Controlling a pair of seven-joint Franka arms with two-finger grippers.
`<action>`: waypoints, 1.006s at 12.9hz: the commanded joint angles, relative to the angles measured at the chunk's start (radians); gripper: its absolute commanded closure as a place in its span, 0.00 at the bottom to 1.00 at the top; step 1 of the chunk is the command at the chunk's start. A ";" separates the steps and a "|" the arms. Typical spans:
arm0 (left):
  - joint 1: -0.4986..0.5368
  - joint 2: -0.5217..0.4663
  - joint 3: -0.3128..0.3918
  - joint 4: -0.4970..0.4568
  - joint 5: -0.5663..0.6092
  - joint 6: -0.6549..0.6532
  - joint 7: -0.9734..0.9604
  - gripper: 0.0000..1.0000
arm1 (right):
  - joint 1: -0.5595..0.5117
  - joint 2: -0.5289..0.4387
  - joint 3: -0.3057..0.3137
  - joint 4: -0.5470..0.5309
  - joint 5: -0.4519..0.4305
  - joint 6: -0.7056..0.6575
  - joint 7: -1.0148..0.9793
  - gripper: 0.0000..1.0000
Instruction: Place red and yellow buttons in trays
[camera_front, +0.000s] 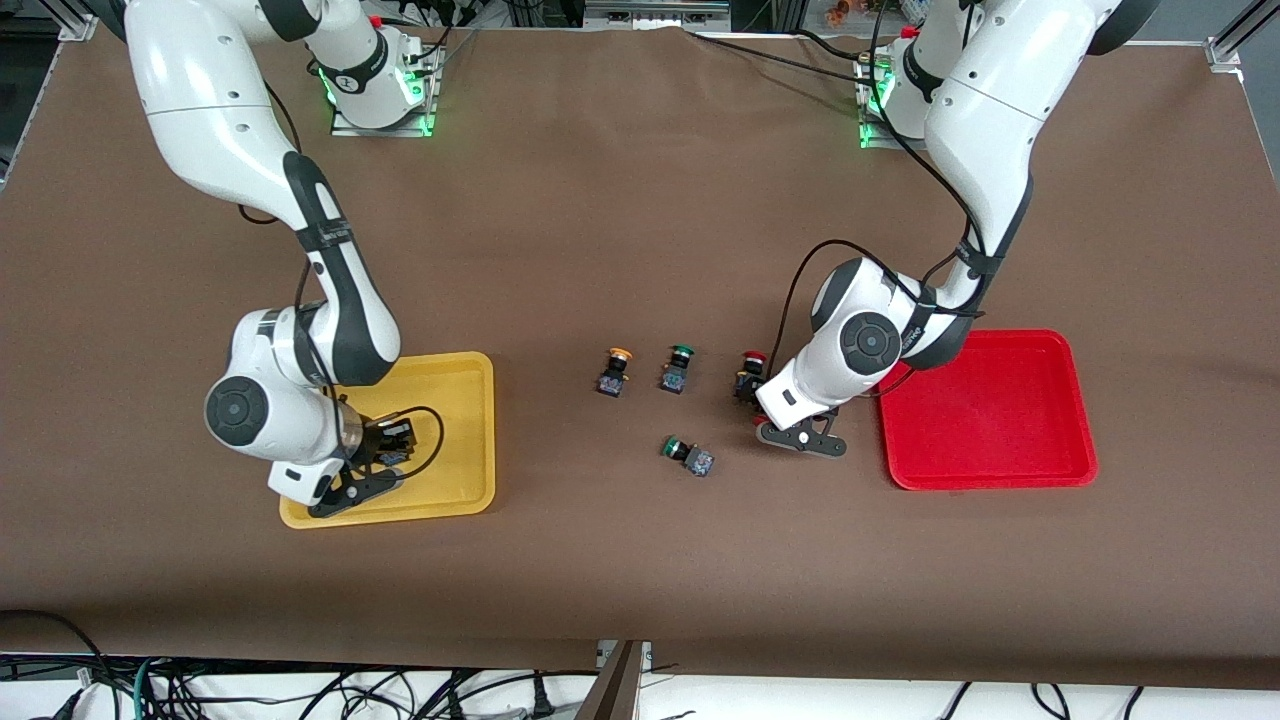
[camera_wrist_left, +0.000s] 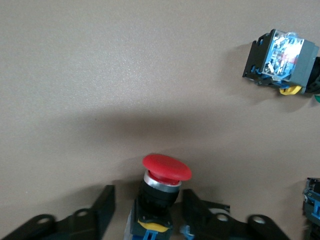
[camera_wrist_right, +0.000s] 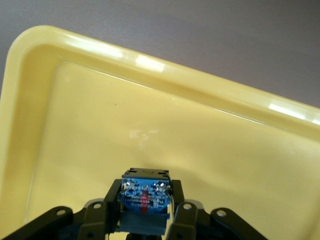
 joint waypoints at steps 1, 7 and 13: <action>-0.002 -0.001 0.002 -0.012 0.004 0.008 0.002 0.72 | 0.007 -0.032 0.004 0.002 0.018 -0.020 0.004 0.00; 0.029 -0.065 0.007 -0.005 0.006 -0.062 0.015 0.79 | 0.149 -0.083 0.017 0.028 0.021 -0.133 0.523 0.00; 0.242 -0.229 0.014 0.080 0.027 -0.533 0.210 0.76 | 0.332 -0.013 0.017 0.020 0.136 -0.051 1.044 0.00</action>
